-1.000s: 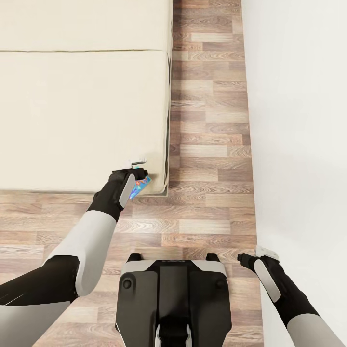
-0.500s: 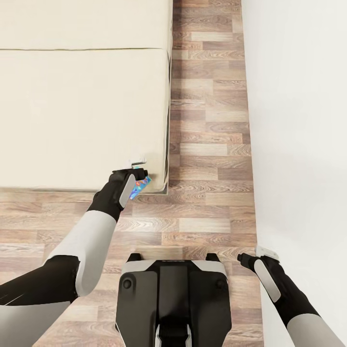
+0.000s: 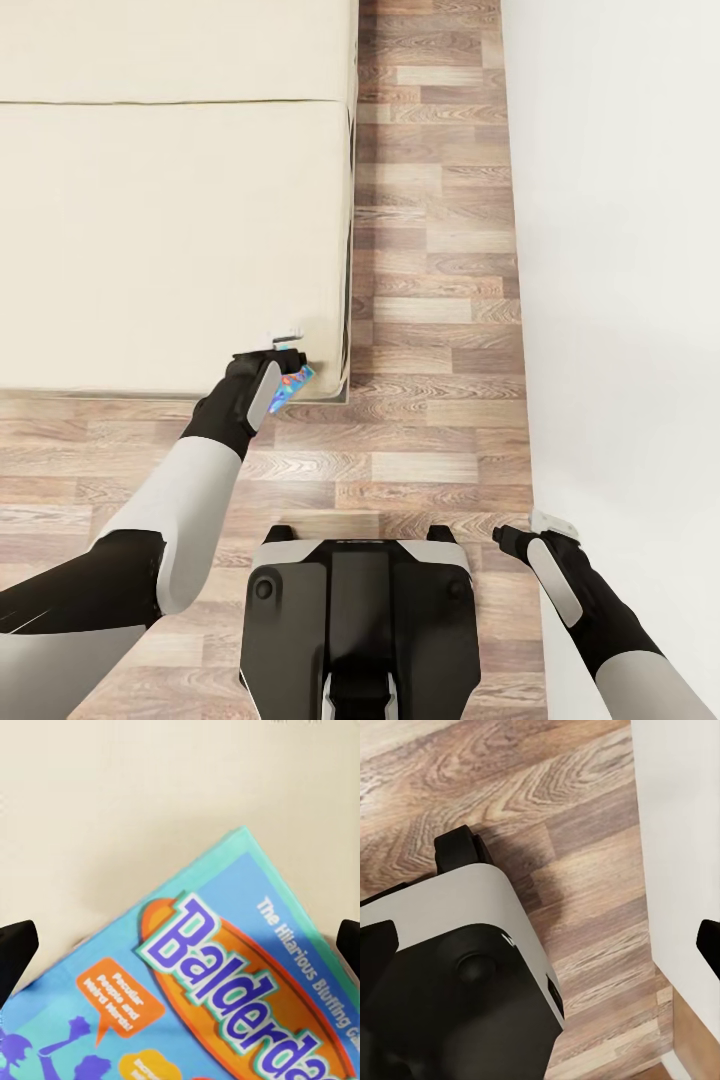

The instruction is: Put all the toys in the child's room - the three board games (two on the bed and one on the table), the two jigsaw puzzles on the table, and the tennis ball on the table - inside the toy box on the table in the child's room.

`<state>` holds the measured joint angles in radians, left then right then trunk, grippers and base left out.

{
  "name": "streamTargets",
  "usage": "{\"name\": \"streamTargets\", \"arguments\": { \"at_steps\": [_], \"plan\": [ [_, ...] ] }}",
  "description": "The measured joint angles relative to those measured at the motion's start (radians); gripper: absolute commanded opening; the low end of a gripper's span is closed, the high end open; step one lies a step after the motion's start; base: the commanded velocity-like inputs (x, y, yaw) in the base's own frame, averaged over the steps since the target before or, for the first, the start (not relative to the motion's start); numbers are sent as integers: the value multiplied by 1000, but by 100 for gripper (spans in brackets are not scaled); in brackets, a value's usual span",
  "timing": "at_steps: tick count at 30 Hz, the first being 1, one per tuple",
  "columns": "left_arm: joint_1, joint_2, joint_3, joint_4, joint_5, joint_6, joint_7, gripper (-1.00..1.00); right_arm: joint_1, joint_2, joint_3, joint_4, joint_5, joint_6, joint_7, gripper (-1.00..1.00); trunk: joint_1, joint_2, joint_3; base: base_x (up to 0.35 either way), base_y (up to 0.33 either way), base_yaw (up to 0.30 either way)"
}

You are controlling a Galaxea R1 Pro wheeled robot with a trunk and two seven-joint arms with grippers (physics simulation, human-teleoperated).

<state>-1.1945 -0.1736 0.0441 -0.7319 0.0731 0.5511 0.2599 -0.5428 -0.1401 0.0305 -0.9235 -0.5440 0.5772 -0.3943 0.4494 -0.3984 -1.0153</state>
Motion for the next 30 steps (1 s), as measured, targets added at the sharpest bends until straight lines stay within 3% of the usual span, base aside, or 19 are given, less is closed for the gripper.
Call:
{"name": "streamTargets", "arguments": {
  "at_steps": [6, 12, 18, 21, 27, 30],
  "plan": [
    [0, 0, 3, -42, -1, 2, 4, 100, 0, 0, 0, 0, 0, 0, 0, 100, 0, 0, 0, 0, 0, 0],
    [1, 0, 6, -157, -2, 22, 6, 100, 0, 0, 0, 0, 0, 0, 0, 100, 0, 0, 0, 0, 0, 0],
    [3, 0, 11, -263, -1, 85, 5, 100, 0, 0, 0, 0, -1, 0, 0, 100, 0, 0, 0, 0, 0, 0],
    [5, 14, 12, -323, 1, 129, 3, 100, 0, 0, 0, 0, 0, 0, 0, 100, 0, 0, 0, 0, 0, 0],
    [-2, 0, 4, -357, 0, 111, 3, 100, -2, -5, -13, 12, 3, 3, 1, 100, 0, 0, 0, 0, 0, 0],
    [-19, 0, -13, -374, -4, 95, 5, 100, -2, 12, -11, 16, 5, -14, 14, 100, 0, 0, 0, 0, 0, 0]
  ]
}}
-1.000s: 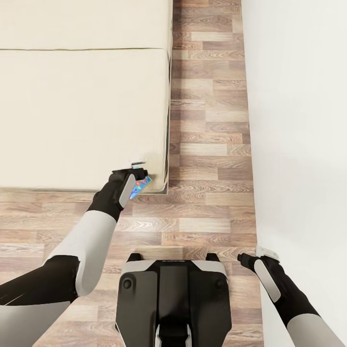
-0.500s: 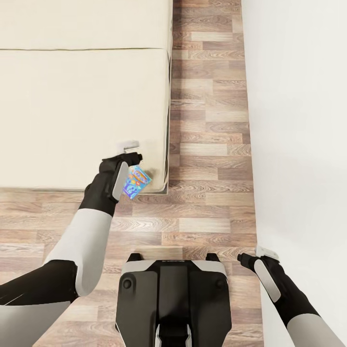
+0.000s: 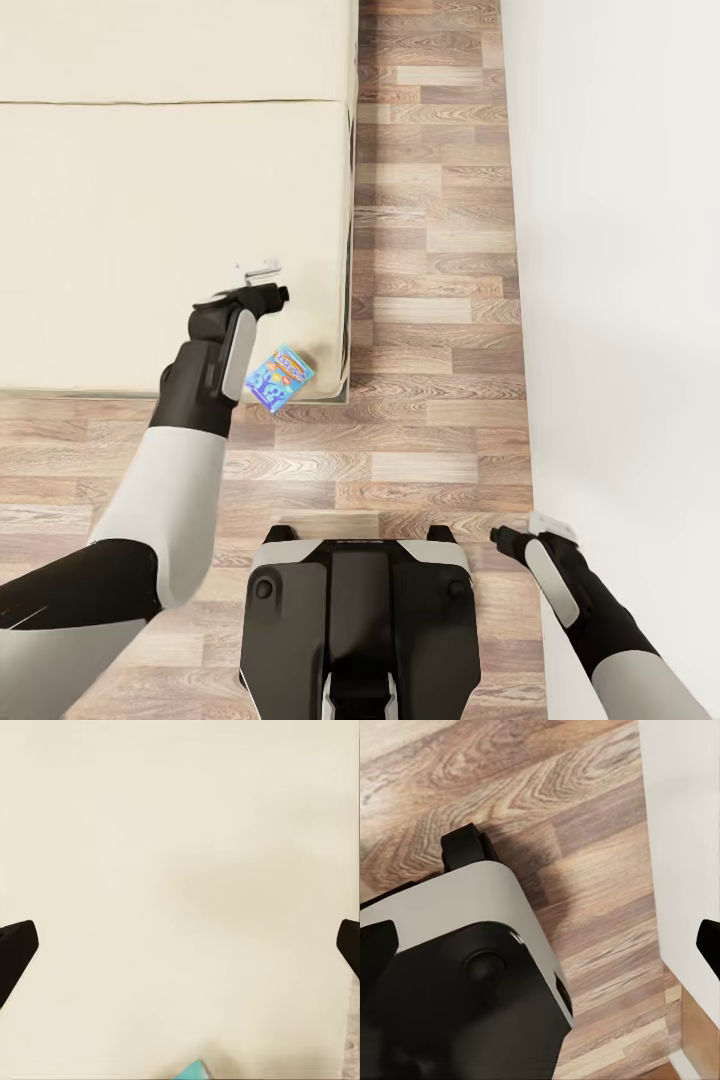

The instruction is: Put all the toys in the child's room - the three board games (two on the bed and one on the table), the two jigsaw puzzles on the table, and the tennis ball on the table - inside the toy box on the table in the child's room.

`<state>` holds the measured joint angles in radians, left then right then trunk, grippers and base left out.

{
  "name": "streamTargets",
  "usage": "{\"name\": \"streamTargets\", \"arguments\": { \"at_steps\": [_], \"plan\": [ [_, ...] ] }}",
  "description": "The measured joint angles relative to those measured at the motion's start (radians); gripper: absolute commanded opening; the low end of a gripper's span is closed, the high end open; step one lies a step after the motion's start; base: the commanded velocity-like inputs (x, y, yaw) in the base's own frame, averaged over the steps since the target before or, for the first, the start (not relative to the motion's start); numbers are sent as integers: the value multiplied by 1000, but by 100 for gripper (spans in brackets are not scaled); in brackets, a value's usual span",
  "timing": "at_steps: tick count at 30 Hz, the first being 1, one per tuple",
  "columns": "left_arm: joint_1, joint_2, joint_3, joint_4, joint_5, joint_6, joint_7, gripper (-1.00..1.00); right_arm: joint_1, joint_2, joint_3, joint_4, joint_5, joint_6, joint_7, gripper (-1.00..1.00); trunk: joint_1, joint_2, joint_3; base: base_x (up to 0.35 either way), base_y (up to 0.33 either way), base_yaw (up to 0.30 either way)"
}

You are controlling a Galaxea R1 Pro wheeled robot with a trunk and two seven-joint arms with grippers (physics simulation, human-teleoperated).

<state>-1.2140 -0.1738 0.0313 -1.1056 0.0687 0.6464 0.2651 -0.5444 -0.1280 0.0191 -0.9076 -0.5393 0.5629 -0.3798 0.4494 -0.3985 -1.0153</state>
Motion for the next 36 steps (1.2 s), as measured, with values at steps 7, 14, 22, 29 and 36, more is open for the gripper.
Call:
{"name": "streamTargets", "arguments": {
  "at_steps": [7, 14, 22, 29, 36],
  "plan": [
    [-28, -1, -38, -15, -5, -12, 2, 100, 0, 40, -1, 9, 12, -40, 20, 100, 0, 0, 0, 0, 0, 0],
    [-28, -1, -74, -15, -5, -12, 2, 100, 0, 79, -1, 9, 12, -46, 21, 100, 0, 0, 0, 0, 0, 0],
    [-28, -1, -67, -30, -4, 8, -3, 100, 0, 103, -1, 9, 13, -46, 22, 100, 0, 0, 0, 0, 0, 0],
    [-28, 52, 26, -113, 9, 176, -14, 100, 0, 103, -1, 9, 13, -46, 22, 100, 0, 0, 0, 0, 0, 0],
    [-28, 118, 181, -225, 71, 367, -117, 100, 0, 103, -1, 9, 14, -46, 22, 100, 0, 0, 0, 0, 0, 0]
  ]
}}
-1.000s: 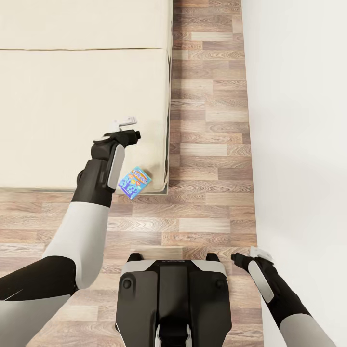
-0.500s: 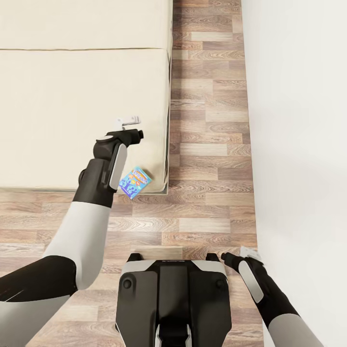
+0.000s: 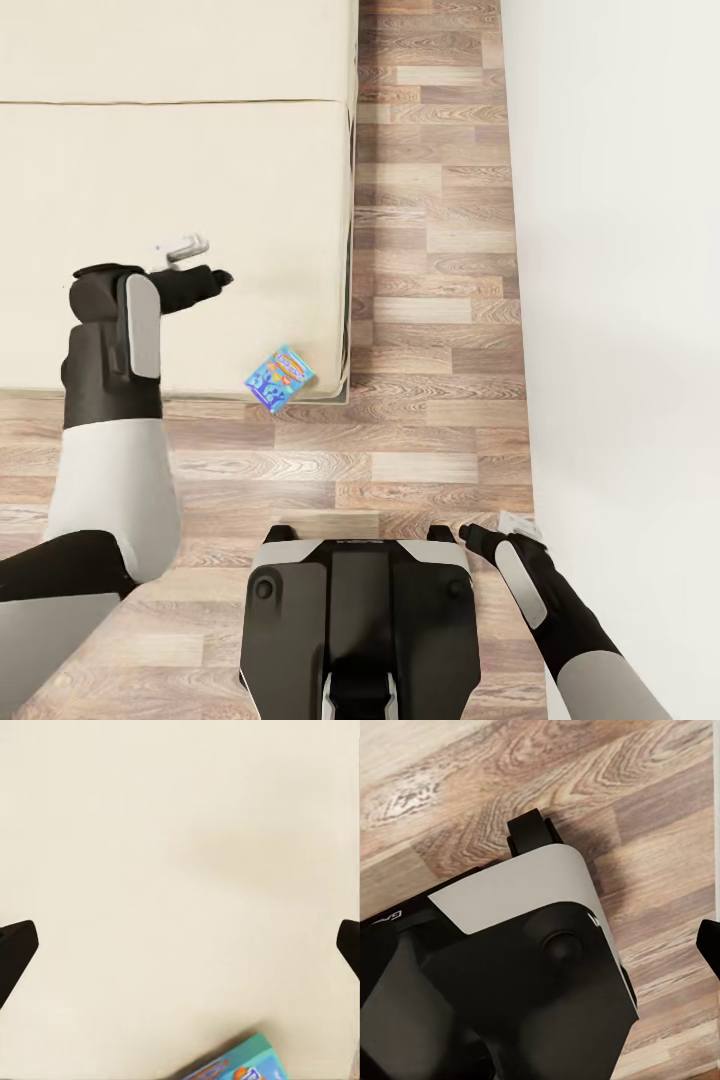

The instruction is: Put all the toys in the child's room - the three board games (two on the bed and one on the table), the two jigsaw puzzles on the table, and the tennis ball on the table - inside the toy box on the table in the child's room.

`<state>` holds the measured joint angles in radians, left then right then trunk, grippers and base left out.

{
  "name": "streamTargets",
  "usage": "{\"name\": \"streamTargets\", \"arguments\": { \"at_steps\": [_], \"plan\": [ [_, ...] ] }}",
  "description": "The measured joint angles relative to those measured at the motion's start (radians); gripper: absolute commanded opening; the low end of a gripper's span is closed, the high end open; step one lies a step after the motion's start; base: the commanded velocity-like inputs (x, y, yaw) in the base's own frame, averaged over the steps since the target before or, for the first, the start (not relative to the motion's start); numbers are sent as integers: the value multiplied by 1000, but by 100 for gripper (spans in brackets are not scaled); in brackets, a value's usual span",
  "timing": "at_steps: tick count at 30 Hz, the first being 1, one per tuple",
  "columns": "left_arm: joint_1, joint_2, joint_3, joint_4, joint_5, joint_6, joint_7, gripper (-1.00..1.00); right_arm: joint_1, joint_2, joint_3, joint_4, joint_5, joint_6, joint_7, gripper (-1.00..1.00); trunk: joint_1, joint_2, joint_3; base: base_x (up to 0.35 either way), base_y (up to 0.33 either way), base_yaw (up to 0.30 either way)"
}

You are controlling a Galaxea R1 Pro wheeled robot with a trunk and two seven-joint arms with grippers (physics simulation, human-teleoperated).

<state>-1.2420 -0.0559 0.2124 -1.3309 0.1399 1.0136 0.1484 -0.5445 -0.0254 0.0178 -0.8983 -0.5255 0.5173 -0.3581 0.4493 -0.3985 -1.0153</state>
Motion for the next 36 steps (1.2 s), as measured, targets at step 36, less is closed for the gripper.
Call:
{"name": "streamTargets", "arguments": {
  "at_steps": [36],
  "plan": [
    [188, 941, 34, 544, 561, 28, -615, 100, 0, -5, -6, 3, -3, -2, 6, 100, 0, 0, 0, 0, 0, 0]
  ]
}}
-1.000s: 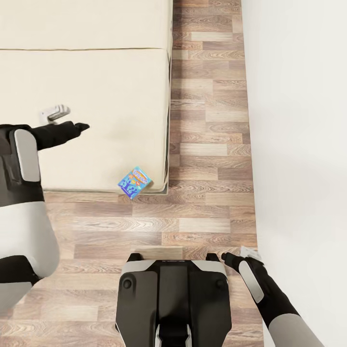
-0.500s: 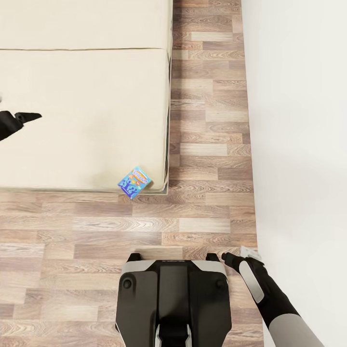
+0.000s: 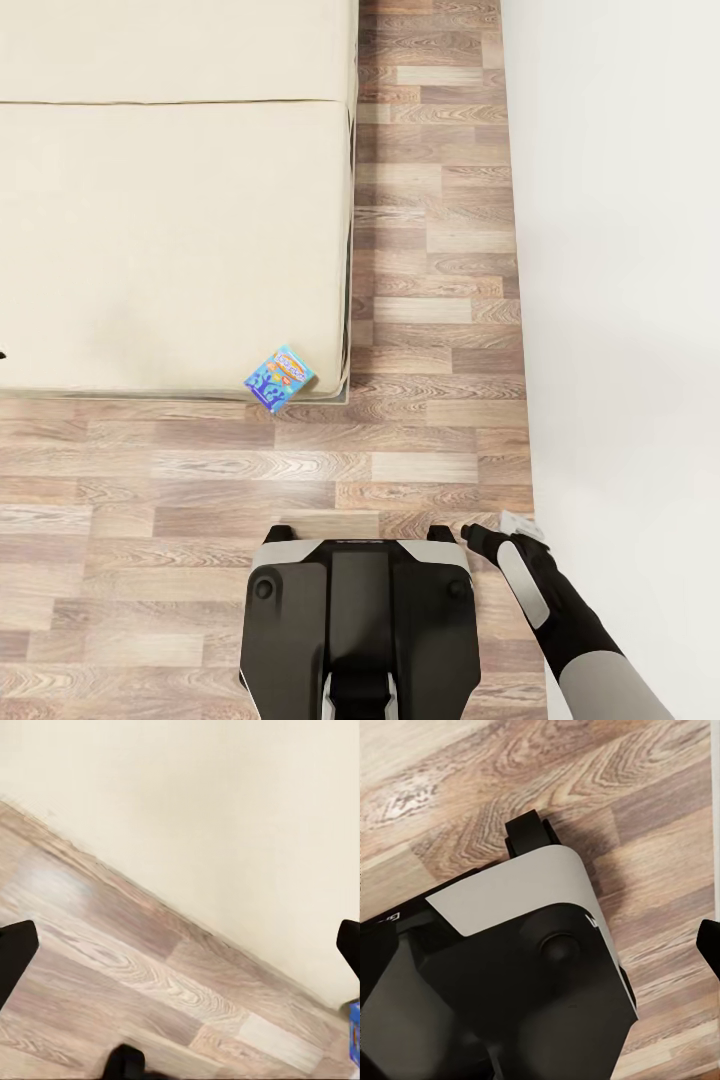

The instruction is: Put all the toys in the child's room - the three board games (two on the bed and one on the table), the two jigsaw puzzles on the table, and the tennis ball on the table - inside the toy box on the table in the child's room.

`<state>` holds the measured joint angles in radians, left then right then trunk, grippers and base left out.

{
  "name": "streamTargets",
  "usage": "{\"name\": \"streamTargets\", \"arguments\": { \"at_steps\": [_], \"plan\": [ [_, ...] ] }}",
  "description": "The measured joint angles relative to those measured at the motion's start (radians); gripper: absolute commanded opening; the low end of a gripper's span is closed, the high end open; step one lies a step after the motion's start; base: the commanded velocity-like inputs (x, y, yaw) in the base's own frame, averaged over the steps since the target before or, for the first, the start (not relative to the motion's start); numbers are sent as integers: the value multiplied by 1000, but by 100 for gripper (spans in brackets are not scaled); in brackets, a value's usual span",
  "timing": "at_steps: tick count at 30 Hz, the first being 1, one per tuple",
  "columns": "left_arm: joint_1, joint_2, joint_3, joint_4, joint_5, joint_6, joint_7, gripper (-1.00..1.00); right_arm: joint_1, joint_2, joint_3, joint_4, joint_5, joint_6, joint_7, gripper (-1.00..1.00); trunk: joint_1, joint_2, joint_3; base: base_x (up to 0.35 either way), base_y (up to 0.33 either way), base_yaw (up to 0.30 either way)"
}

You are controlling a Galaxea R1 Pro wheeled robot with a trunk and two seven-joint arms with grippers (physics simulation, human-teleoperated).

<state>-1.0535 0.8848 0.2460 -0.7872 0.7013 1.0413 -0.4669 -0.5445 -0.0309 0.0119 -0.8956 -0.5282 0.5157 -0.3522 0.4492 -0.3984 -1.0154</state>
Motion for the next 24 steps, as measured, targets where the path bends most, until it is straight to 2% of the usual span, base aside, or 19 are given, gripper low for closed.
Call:
{"name": "streamTargets", "arguments": {
  "at_steps": [3, 6, 8, 12, 13, 15, 16, 17, 18, 20, 21, 22, 23, 24],
  "plan": [
    [31, 25, -1, 58, 2, 0, -4, 100, 0, -1, 0, 0, 0, 0, 0, 100, 0, 0, 0, 0, 0, 0],
    [57, 42, -2, 163, -16, 0, -6, 100, 0, -1, -1, 0, 0, 0, 0, 100, 0, 0, 0, 0, 0, 0],
    [64, 47, -3, 223, -44, -2, -6, 100, 0, 0, -1, 0, 0, 0, 0, 100, 0, 0, 0, 0, 0, 0],
    [71, 55, -5, 326, -144, -21, -6, 100, 0, 0, -1, 0, 0, 0, 1, 100, 0, 0, 0, 0, 0, 0],
    [72, 55, -7, 367, -189, -47, -8, 100, 0, 0, -1, 0, -1, 0, 3, 100, 0, 0, 0, 0, 0, 0],
    [72, 55, -9, 417, -229, -88, -9, 100, 0, -1, -1, 0, -1, 0, 4, 100, 0, 0, 0, 0, 0, 0],
    [73, 53, -10, 466, -272, -141, -13, 100, 0, -1, -1, 0, -1, 0, 6, 100, 0, 0, 0, 0, 0, 0],
    [72, 52, -10, 492, -288, -170, -15, 100, 0, -1, -1, 0, -1, 0, 6, 100, 0, 0, 0, 0, 0, 0],
    [73, 48, -10, 537, -324, -229, -24, 100, 0, -1, -1, 0, -2, 0, 7, 100, 0, 0, 0, 0, 0, 0],
    [73, 44, -9, 580, -353, -286, -37, 100, -1, -1, -1, 0, -2, 0, 7, 100, 0, 0, 0, 0, 0, 0],
    [73, 40, -10, 618, -382, -336, -50, 100, -1, -1, -1, 0, -2, 0, 7, 100, 0, 0, 0, 0, 0, 0],
    [73, 36, -11, 638, -396, -361, -57, 100, -1, -1, -1, 0, -2, 0, 7, 100, 0, 0, 0, 0, 0, 0],
    [73, 26, -10, 673, -432, -406, -68, 100, 0, -1, -1, 0, -2, 0, 8, 100, 0, 0, 0, 0, 0, 0],
    [73, 19, -7, 690, -452, -430, -72, 100, 0, -1, -1, 0, -2, 0, 8, 100, 0, 0, 0, 0, 0, 0]
  ]
}}
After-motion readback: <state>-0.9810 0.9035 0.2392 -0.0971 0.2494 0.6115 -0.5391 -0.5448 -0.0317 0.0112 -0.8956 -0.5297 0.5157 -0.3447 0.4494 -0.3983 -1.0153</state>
